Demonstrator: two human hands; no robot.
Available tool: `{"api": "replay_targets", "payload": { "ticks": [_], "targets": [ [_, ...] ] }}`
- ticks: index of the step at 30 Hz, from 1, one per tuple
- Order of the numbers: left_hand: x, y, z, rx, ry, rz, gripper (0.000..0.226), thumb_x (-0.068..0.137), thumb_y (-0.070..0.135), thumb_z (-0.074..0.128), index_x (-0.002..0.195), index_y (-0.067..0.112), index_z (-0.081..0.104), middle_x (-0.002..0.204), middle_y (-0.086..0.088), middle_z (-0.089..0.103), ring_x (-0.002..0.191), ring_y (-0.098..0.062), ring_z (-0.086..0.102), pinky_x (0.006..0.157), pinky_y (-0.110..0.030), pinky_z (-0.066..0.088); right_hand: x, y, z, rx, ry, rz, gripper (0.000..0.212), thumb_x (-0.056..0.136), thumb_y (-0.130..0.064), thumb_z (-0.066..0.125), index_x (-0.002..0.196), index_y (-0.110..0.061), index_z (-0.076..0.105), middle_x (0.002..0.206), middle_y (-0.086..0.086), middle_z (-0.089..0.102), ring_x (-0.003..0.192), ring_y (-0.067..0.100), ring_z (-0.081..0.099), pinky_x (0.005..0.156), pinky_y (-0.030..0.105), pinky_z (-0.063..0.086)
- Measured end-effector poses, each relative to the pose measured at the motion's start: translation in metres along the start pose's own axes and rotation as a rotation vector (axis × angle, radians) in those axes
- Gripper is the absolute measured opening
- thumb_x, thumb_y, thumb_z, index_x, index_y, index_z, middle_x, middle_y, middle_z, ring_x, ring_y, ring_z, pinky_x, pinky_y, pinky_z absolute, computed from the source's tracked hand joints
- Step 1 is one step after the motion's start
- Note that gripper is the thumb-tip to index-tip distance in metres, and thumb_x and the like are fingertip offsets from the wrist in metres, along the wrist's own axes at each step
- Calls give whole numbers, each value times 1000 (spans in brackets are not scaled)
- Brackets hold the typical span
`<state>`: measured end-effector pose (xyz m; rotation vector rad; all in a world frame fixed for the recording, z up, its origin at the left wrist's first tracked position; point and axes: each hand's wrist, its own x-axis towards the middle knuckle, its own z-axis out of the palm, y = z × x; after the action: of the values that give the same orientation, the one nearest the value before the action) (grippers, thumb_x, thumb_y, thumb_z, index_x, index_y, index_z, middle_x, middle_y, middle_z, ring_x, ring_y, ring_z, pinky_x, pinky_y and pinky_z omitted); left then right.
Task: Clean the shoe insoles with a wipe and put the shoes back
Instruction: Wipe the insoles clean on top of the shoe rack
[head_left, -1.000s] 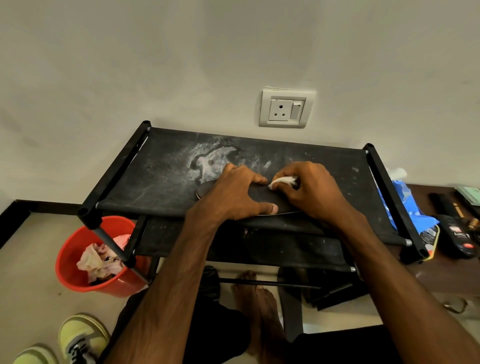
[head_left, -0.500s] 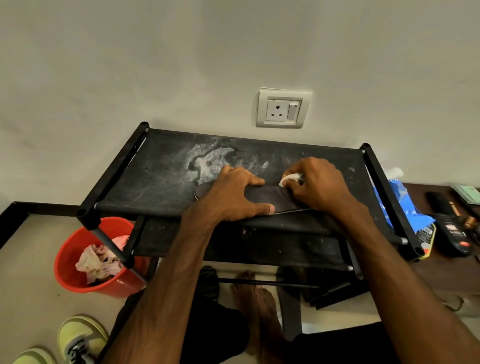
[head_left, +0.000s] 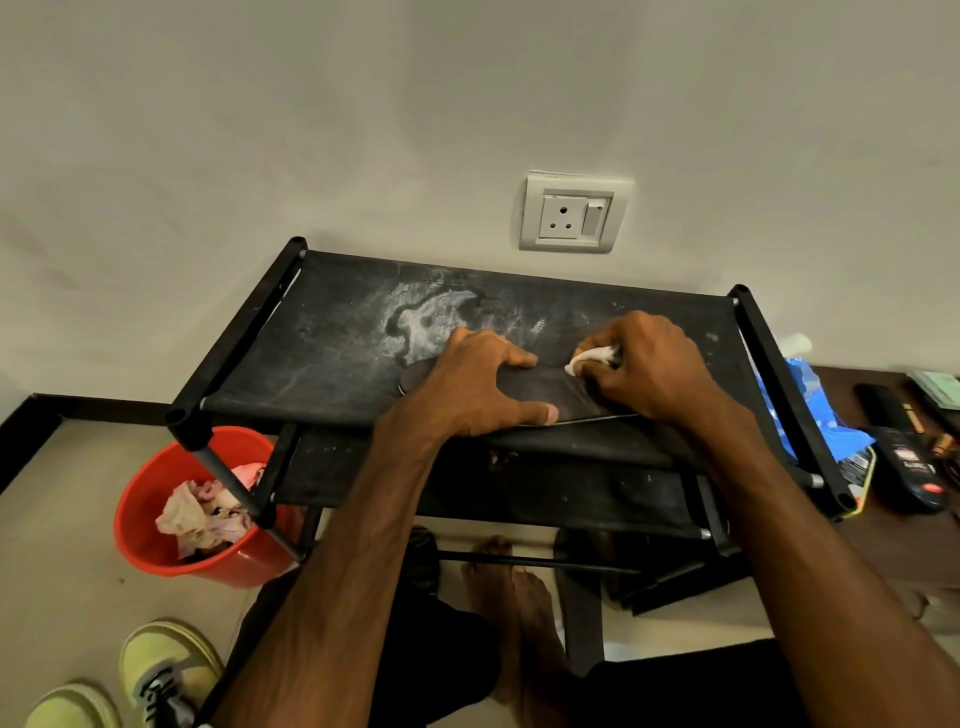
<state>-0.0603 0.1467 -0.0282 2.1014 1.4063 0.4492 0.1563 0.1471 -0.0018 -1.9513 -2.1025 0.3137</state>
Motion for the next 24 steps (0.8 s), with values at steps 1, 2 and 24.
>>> {"api": "replay_targets", "payload": {
  "ticks": [1,2,24],
  "targets": [
    [0,0,0,10,1,-5,76,71,63,80,138,32,59,137,9,51,134,-16,31,112,-35,30,0,-3,2,-14,7,-4,15,87,-31,75,100,-36,80,96,-3,77,90,22,69,80,41,58],
    [-1,0,-1,23,1,-5,76,72,63,80,138,32,59,136,8,51,133,-16,31,111,-34,29,0,-8,4,-24,1,-19,15,87,-30,75,100,-36,80,97,-3,77,90,22,69,80,40,58],
    [-2,5,-3,37,-19,-5,78,73,61,80,140,29,57,139,4,52,133,-18,32,110,-36,29,-1,-13,9,89,-121,-170,17,84,-31,78,95,-43,80,91,-13,77,81,8,69,73,38,60]
  ]
}}
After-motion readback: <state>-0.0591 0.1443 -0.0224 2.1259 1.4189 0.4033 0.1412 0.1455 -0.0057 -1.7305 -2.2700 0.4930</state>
